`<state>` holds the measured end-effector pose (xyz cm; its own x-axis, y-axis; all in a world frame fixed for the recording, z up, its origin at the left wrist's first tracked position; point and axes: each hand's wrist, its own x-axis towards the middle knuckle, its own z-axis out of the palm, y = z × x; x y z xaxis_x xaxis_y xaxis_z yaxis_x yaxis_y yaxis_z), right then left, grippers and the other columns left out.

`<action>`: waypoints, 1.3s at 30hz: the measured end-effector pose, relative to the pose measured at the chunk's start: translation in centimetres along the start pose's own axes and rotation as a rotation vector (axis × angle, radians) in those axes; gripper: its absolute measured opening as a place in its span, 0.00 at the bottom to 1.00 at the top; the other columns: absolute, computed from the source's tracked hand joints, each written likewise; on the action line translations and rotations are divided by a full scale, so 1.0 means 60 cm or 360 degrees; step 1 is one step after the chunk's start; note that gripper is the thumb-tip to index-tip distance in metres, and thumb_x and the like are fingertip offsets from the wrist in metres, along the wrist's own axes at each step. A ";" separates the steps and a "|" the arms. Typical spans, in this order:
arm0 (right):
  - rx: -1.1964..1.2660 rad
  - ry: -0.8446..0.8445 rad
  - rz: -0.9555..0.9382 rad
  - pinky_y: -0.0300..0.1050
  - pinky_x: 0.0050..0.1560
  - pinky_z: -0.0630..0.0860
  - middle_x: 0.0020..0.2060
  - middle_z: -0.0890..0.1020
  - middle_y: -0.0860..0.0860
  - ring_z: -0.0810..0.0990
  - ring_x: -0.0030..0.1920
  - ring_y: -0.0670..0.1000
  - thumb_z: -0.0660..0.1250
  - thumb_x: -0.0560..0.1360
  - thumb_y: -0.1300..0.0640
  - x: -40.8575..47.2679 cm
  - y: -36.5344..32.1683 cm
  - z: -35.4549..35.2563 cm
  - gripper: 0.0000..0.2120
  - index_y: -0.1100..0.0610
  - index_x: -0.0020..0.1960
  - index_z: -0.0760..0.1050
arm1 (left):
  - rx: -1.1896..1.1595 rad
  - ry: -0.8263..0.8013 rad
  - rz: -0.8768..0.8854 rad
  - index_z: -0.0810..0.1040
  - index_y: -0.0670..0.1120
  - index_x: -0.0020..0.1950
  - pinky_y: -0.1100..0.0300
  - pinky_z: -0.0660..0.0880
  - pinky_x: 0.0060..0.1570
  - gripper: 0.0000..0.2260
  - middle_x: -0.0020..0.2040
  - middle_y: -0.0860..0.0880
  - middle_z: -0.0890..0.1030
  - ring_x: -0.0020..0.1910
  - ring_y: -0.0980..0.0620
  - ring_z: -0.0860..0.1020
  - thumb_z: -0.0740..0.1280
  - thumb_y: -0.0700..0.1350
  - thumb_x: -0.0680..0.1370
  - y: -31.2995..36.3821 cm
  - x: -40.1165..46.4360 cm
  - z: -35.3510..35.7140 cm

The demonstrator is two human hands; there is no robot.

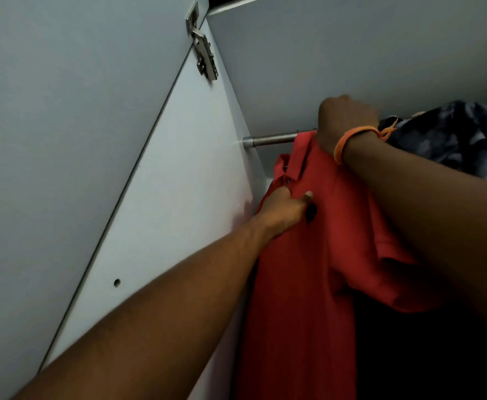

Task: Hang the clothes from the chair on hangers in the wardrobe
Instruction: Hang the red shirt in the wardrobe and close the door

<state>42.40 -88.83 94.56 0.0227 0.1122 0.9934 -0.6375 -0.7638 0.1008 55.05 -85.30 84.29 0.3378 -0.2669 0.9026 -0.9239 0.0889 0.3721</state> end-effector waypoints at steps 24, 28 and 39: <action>0.1996 -0.0338 0.1096 0.54 0.47 0.80 0.38 0.84 0.52 0.83 0.43 0.56 0.68 0.69 0.56 -0.417 0.019 -0.313 0.05 0.54 0.44 0.80 | -0.0236 -0.0123 -0.0677 0.78 0.44 0.45 0.60 0.72 0.38 0.12 0.35 0.46 0.79 0.30 0.54 0.76 0.57 0.35 0.80 0.353 -0.473 -0.082; 0.2099 -0.0304 0.1273 0.52 0.48 0.79 0.36 0.83 0.50 0.82 0.41 0.53 0.70 0.72 0.58 -0.485 -0.015 -0.406 0.03 0.56 0.43 0.81 | -0.0194 -0.0048 -0.0665 0.80 0.34 0.49 0.52 0.73 0.41 0.11 0.45 0.33 0.83 0.38 0.47 0.78 0.60 0.37 0.77 0.390 -0.563 -0.126; 0.2134 -0.0473 0.1727 0.49 0.43 0.80 0.38 0.84 0.53 0.83 0.39 0.51 0.68 0.73 0.62 -0.691 -0.084 -0.713 0.03 0.58 0.44 0.81 | 0.0370 -0.0047 -0.0259 0.73 0.48 0.61 0.66 0.72 0.51 0.08 0.57 0.51 0.76 0.54 0.55 0.74 0.59 0.42 0.83 0.517 -0.924 -0.258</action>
<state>11.73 -62.41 50.51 0.2801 -0.7534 0.5950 0.5597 -0.3754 -0.7388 10.47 -52.93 49.15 0.4830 -0.2874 0.8271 -0.8754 -0.1792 0.4489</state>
